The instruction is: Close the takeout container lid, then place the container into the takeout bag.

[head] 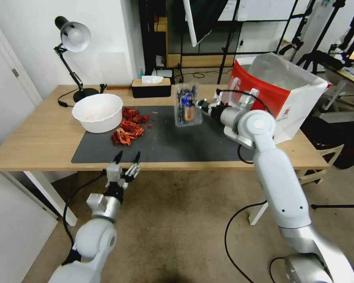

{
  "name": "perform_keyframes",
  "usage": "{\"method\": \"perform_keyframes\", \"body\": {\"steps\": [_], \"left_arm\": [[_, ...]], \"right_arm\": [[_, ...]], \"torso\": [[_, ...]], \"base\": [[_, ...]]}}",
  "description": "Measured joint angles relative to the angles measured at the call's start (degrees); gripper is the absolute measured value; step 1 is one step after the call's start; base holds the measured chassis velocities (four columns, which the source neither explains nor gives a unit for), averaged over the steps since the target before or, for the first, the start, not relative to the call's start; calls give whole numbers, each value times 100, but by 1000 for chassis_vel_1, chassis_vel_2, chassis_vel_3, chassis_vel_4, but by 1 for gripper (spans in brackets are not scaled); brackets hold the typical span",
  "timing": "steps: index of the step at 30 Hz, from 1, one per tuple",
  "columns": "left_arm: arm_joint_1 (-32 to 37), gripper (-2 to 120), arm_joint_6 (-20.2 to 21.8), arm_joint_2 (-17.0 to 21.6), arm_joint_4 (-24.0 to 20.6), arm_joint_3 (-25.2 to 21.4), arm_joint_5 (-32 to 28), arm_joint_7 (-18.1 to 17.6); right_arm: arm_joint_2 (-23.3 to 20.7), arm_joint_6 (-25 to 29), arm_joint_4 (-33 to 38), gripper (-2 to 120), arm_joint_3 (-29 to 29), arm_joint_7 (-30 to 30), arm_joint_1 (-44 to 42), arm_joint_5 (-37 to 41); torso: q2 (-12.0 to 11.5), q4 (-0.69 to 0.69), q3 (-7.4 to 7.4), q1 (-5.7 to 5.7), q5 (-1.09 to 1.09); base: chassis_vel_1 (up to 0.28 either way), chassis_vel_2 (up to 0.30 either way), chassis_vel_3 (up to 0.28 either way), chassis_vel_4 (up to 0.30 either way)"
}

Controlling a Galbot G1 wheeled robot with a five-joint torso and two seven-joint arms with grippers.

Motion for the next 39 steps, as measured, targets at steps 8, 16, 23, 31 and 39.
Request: {"method": "perform_keyframes", "body": {"steps": [8, 16, 23, 31, 39], "left_arm": [[517, 100, -134, -175, -117, -132, 63, -9], [676, 100, -235, -269, -93, -163, 21, -17], [667, 100, -214, -296, -82, -123, 12, 4], [643, 100, -163, -301, -91, -109, 4, 1], [626, 100, -144, -306, -97, -104, -3, -14]], "right_arm": [[-590, 909, 157, 0, 139, -641, 358, -1804], [-1128, 1628, -185, 0, 580, -751, 698, -2984], [-1406, 1692, -479, 0, 802, -449, 479, -3362], [-1384, 1002, -356, 0, 989, 348, 107, -2588], [-1339, 467, -337, 0, 1095, 1030, 147, -1200]], "torso": [[0, -1, 1, 1, 2], [0, -1, 1, 1, 1], [0, -1, 1, 1, 2], [0, -1, 1, 1, -1], [0, 0, 1, 1, -2]], "base": [[0, 0, 0, 0], [0, 0, 0, 0], [0, 0, 0, 0], [0, 0, 0, 0], [0, 0, 0, 0]]}}
